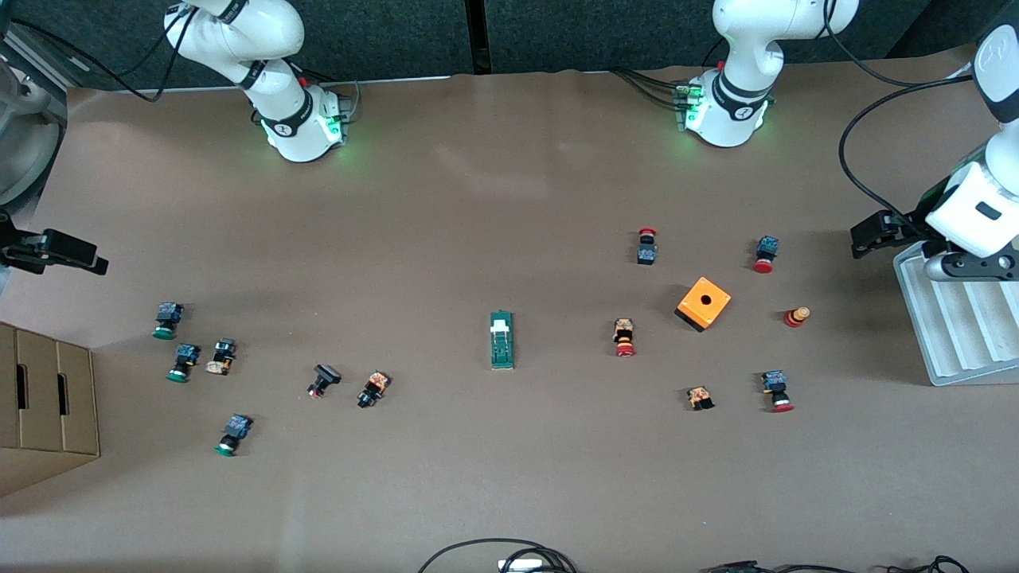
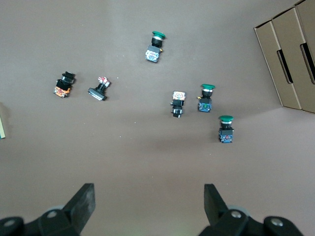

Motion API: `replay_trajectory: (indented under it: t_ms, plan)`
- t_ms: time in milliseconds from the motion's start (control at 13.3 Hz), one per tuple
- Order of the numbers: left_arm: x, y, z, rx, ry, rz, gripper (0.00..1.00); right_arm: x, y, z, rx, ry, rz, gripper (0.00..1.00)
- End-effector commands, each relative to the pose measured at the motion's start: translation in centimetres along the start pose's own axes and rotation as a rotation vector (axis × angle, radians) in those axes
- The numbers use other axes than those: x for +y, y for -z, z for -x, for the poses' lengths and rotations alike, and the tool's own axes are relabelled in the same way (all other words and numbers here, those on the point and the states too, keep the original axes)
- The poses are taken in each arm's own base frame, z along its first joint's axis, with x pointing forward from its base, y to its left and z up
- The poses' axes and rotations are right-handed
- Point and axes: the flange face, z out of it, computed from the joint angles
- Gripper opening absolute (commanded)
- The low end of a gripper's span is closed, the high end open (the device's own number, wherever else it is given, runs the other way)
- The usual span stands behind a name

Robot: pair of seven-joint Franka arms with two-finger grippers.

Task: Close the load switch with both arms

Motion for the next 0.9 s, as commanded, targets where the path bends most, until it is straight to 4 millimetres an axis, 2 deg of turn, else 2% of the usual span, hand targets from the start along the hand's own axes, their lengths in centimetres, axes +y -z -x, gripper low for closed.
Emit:
replay_trajectory:
  t_ms: [0,751,826]
  plan:
    - [0.3,0.6,-0.2,-0.003,0.007,0.009,1.0,-0.1,0.1,-0.2,0.015,0.008,0.025,1.0]
    - [0.4,0.7,-0.2,0.0,0.008,0.017,1.0,-0.3,0.3,-0.3,0.023,0.013,0.023,1.0]
    - [1.3,0.8,-0.2,0.002,-0.004,0.016,1.0,-0.4,0.3,-0.3,0.023,0.013,0.023,1.0]
